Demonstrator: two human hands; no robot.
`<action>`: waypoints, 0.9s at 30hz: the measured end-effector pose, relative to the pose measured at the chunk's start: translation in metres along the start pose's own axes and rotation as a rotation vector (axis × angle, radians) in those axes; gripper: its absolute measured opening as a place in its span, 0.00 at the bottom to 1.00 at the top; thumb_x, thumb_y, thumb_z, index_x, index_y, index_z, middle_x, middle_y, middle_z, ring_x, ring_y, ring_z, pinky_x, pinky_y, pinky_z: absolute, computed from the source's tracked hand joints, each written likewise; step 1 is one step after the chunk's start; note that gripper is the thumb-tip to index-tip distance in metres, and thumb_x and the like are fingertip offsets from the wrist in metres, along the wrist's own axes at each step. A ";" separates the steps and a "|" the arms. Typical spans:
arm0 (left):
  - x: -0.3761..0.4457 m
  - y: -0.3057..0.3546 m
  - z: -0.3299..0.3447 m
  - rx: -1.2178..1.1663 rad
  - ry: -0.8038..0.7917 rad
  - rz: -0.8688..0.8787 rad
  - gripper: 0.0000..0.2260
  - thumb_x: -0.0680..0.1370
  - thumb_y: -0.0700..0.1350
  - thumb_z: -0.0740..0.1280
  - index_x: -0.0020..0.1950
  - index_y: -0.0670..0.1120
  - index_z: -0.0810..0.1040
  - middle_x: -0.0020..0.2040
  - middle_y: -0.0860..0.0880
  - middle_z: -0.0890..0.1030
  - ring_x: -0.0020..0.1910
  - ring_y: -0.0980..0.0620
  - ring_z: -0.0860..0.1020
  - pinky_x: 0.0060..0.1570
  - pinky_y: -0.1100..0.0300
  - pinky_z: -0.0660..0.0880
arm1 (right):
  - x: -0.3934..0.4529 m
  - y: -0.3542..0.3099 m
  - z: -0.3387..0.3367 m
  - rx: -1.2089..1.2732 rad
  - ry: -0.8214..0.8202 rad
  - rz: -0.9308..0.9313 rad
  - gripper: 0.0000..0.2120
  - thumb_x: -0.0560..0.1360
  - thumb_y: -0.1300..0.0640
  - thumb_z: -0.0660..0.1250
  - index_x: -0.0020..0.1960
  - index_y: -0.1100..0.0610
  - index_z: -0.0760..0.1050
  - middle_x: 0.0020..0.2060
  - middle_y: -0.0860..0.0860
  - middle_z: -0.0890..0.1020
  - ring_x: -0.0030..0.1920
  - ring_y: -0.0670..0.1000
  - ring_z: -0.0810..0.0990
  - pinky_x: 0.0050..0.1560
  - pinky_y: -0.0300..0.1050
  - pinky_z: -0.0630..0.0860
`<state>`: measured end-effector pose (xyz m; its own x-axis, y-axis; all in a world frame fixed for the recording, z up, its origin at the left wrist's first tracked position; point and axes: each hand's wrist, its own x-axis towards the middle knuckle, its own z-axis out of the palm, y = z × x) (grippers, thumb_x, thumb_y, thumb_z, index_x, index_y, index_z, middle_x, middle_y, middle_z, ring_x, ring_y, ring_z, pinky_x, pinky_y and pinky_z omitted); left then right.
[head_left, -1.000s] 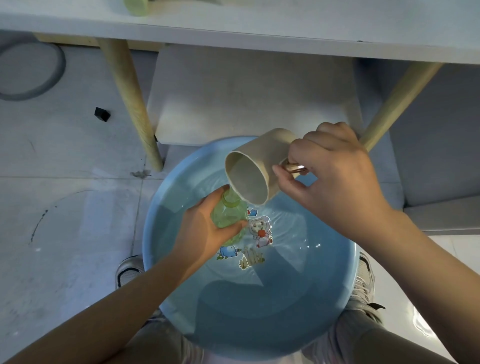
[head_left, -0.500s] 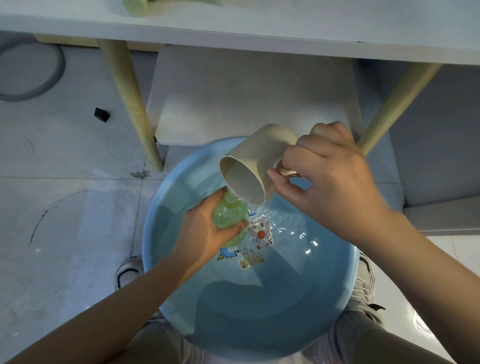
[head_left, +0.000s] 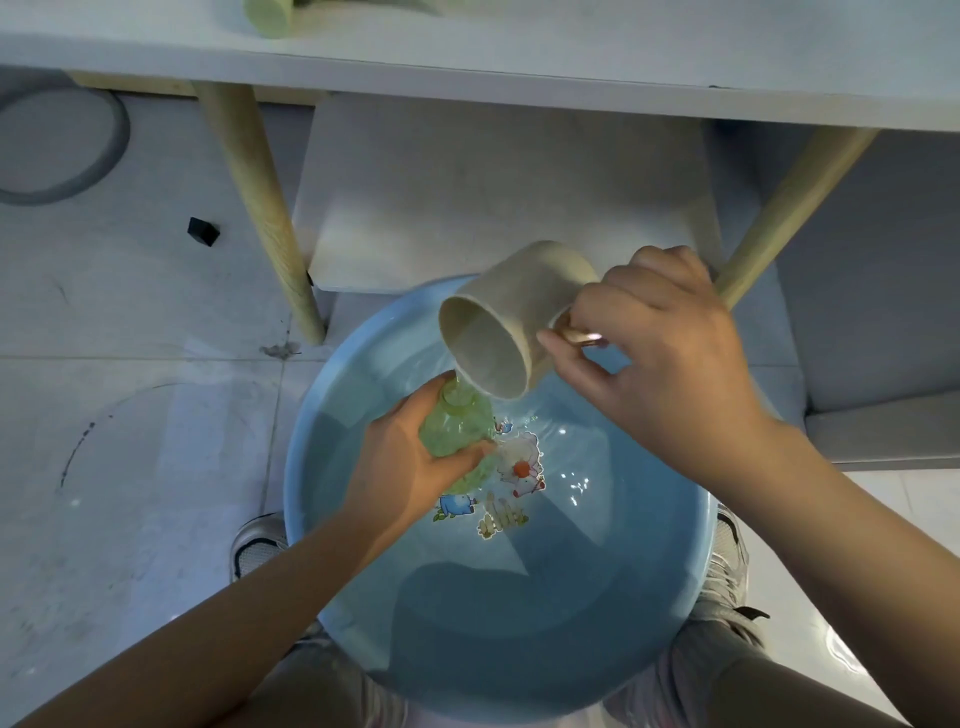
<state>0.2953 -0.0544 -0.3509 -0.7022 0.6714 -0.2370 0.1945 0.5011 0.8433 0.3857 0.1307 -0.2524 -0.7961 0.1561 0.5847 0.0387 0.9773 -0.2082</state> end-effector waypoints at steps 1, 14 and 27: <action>0.000 -0.001 -0.001 -0.009 0.003 -0.006 0.27 0.66 0.49 0.78 0.63 0.57 0.74 0.50 0.59 0.81 0.50 0.62 0.79 0.55 0.69 0.73 | -0.001 0.002 0.001 -0.010 0.006 0.068 0.12 0.71 0.58 0.68 0.31 0.59 0.70 0.27 0.49 0.69 0.32 0.53 0.67 0.40 0.42 0.61; -0.001 -0.008 -0.010 -0.136 0.055 -0.010 0.27 0.62 0.61 0.74 0.60 0.67 0.72 0.51 0.57 0.82 0.54 0.55 0.80 0.58 0.50 0.76 | -0.061 0.033 0.059 -0.277 -0.409 0.301 0.14 0.56 0.63 0.77 0.27 0.59 0.70 0.20 0.54 0.72 0.23 0.56 0.73 0.31 0.41 0.69; -0.003 -0.007 -0.016 -0.088 0.063 -0.023 0.27 0.62 0.63 0.72 0.60 0.68 0.71 0.51 0.58 0.82 0.52 0.55 0.80 0.55 0.49 0.78 | -0.095 0.025 0.098 -0.043 -0.658 0.321 0.14 0.58 0.65 0.75 0.28 0.58 0.69 0.22 0.54 0.74 0.27 0.59 0.76 0.34 0.43 0.66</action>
<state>0.2852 -0.0691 -0.3485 -0.7480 0.6230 -0.2287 0.1185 0.4644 0.8777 0.4035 0.1266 -0.3902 -0.9391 0.3305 -0.0943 0.3437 0.9048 -0.2514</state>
